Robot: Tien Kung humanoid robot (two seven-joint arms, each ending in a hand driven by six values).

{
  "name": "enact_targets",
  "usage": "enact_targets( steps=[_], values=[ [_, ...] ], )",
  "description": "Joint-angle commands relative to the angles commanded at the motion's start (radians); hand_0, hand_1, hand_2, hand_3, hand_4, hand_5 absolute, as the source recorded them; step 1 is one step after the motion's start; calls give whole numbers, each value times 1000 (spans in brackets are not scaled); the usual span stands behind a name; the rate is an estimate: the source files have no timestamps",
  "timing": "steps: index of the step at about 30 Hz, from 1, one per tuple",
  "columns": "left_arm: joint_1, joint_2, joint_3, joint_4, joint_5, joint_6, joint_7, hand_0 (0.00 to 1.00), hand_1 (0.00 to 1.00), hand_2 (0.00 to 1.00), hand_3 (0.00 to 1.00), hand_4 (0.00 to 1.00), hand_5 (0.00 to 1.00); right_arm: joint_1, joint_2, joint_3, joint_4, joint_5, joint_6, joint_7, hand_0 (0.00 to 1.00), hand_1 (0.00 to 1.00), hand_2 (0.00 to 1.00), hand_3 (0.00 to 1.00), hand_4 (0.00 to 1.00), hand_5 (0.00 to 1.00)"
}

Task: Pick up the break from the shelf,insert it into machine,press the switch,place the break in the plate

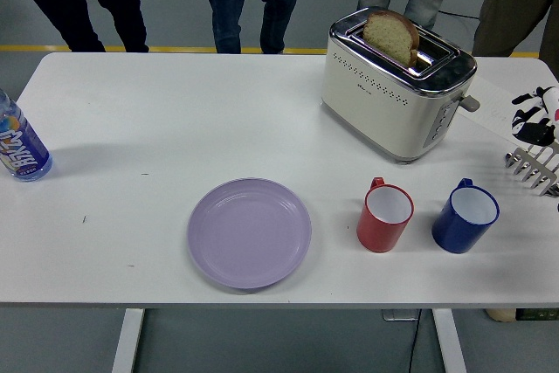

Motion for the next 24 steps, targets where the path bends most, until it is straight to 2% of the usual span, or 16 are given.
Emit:
enact_targets(
  steps=[3,4,9,10,15,16,22,23,24],
  values=[
    [0,0,0,0,-1,0,0,630,497,495,539,334,809,4,-4,14,13,3,-30,12,362,309,489,672,406,109],
    [0,0,0,0,-1,0,0,630,498,494,539,333,808,5,-5,15,15,5,-35,14,430,399,551,703,406,99],
    [0,0,-2,0,1,0,1,630,498,494,539,333,808,12,-8,25,36,22,-67,36,430,399,551,703,406,99],
    [0,0,-1,0,0,0,1,630,498,495,539,335,811,14,-9,27,42,28,-76,42,527,517,617,741,415,104],
    [1,1,0,0,-1,0,1,630,498,495,539,335,811,25,-10,28,73,51,-104,72,527,517,617,741,415,104],
    [1,1,0,0,-1,0,1,630,498,496,539,334,809,26,-9,28,75,52,-106,74,599,583,669,766,445,135],
    [1,2,-3,0,4,0,2,630,498,496,539,334,809,51,-9,25,104,84,-111,99,599,583,669,766,445,135],
    [2,2,-3,0,4,-1,2,630,497,493,539,335,811,55,-9,24,106,88,-109,103,682,657,703,774,507,218],
    [1,2,-3,0,5,-1,2,630,497,493,539,335,811,59,-9,23,109,92,-107,106,682,657,703,774,507,218]
  ],
)
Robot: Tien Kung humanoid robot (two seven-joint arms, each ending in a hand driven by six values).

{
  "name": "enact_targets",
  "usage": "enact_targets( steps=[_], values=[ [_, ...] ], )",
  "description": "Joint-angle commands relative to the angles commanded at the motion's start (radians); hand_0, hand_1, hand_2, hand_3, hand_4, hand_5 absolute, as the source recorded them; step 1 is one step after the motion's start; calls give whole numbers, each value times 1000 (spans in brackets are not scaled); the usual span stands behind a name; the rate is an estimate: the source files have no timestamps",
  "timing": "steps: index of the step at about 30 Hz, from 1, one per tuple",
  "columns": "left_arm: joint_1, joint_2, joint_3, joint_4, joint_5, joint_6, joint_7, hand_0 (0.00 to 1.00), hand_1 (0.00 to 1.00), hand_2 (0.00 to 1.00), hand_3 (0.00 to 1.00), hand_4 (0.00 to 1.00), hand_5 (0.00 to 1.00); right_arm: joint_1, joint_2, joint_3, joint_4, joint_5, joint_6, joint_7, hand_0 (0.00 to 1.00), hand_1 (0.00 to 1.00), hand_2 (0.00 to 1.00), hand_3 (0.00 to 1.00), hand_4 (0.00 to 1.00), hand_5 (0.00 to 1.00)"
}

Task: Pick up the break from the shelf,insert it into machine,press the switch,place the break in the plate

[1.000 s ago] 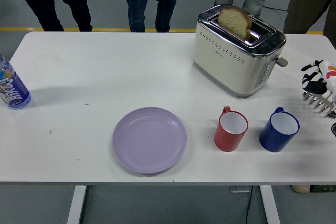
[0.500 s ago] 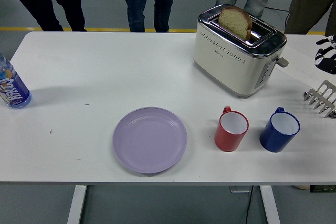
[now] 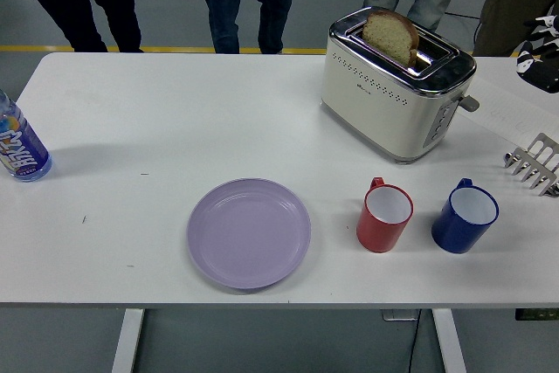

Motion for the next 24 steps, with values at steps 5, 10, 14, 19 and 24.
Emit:
enact_targets(
  steps=[5,10,14,19,24],
  values=[
    [1,1,-1,0,2,0,0,630,497,494,539,335,808,25,7,-12,13,22,14,14,763,708,741,781,549,262],
    [3,1,0,0,3,0,1,630,497,494,539,335,808,59,19,-32,15,35,34,20,763,708,741,781,549,262],
    [3,1,-2,0,7,-1,2,631,497,494,539,336,811,98,35,-54,2,41,61,16,824,770,786,802,608,324],
    [3,2,-1,0,6,-1,2,631,496,494,540,336,809,157,62,-86,-35,48,75,20,845,789,804,814,621,329],
    [-3,4,6,0,-3,1,0,631,498,494,539,335,809,209,88,-115,-82,57,90,22,856,797,812,823,630,326]
  ],
)
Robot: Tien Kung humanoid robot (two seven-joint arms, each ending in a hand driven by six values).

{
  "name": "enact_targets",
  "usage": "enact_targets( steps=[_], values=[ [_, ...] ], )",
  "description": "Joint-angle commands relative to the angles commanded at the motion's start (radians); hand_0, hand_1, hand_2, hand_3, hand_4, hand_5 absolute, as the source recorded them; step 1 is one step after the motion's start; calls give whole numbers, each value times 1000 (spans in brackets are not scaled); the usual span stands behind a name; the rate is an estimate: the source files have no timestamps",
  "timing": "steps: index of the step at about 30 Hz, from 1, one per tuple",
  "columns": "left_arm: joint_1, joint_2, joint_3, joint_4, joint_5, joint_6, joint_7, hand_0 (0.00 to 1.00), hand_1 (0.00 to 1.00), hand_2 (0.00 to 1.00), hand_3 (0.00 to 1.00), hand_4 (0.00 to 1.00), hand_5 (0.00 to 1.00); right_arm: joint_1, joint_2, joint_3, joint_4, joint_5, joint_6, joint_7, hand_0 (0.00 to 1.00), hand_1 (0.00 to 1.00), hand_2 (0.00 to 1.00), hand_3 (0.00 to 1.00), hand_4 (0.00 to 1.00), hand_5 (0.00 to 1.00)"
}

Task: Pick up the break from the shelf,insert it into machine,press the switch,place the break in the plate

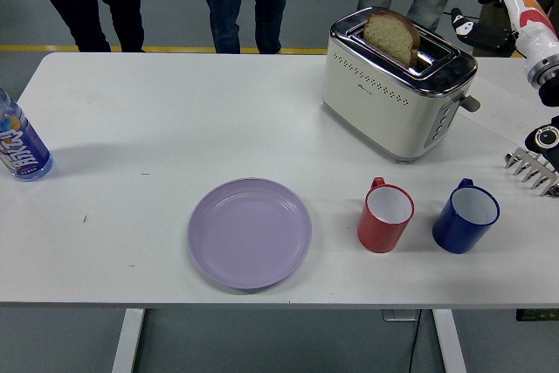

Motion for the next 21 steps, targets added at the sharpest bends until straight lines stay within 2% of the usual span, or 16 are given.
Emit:
enact_targets(
  steps=[13,21],
  values=[
    [-9,2,2,0,-5,2,-1,631,496,493,540,334,807,85,56,-48,-69,22,45,2,867,810,825,841,644,331],
    [-12,3,6,0,-10,2,-1,631,497,493,539,335,805,146,104,-79,-145,42,88,5,887,824,848,862,658,341]
  ],
)
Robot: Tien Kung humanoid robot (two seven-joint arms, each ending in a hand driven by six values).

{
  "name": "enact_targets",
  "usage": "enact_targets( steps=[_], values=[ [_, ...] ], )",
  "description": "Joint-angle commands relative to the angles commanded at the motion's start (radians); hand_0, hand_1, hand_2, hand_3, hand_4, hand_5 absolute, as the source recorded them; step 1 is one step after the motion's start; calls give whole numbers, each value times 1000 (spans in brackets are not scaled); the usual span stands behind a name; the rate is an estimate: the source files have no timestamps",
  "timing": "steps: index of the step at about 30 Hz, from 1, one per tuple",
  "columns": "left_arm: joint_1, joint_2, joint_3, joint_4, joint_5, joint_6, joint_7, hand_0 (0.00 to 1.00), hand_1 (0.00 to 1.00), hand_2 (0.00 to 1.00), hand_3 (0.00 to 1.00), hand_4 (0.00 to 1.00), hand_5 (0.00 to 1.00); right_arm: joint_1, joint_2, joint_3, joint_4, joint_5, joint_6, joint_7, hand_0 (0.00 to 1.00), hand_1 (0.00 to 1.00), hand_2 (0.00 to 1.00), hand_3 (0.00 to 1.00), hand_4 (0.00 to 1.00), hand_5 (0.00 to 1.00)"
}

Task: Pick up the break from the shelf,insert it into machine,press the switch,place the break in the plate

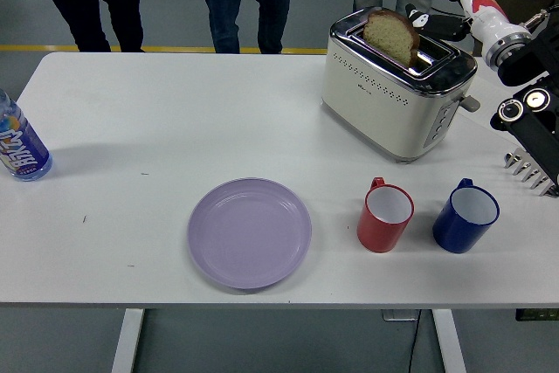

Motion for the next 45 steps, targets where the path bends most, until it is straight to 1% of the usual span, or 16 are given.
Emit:
enact_targets(
  steps=[4,8,18,20,25,30,32,45],
  values=[
    [-3,1,1,0,-3,1,-1,631,496,492,539,334,805,31,25,-10,-56,0,15,5,899,836,861,873,667,338],
    [-5,2,0,0,-3,2,-1,631,496,490,539,334,802,51,40,-18,-101,-3,25,9,903,843,872,884,679,343],
    [-6,3,-1,0,-1,3,-1,631,496,490,539,335,803,78,69,-42,-151,-7,40,13,907,843,872,886,686,353],
    [-7,3,-1,0,0,2,0,631,495,490,540,335,802,97,86,-51,-188,-4,48,11,906,845,872,887,697,355],
    [-8,3,2,0,-4,3,-1,631,495,490,540,335,802,124,109,-65,-236,-6,56,10,906,845,872,887,697,355],
    [-11,4,4,0,-4,4,-1,631,495,489,539,337,802,157,137,-77,-301,-8,67,5,910,845,872,892,707,366],
    [-11,5,3,0,-4,4,-1,630,495,489,540,336,801,165,144,-79,-317,-10,70,3,911,844,871,892,717,355],
    [-6,6,2,0,4,3,0,631,496,490,539,335,800,207,189,-115,-419,-24,89,-13,908,834,862,887,733,365]
  ],
)
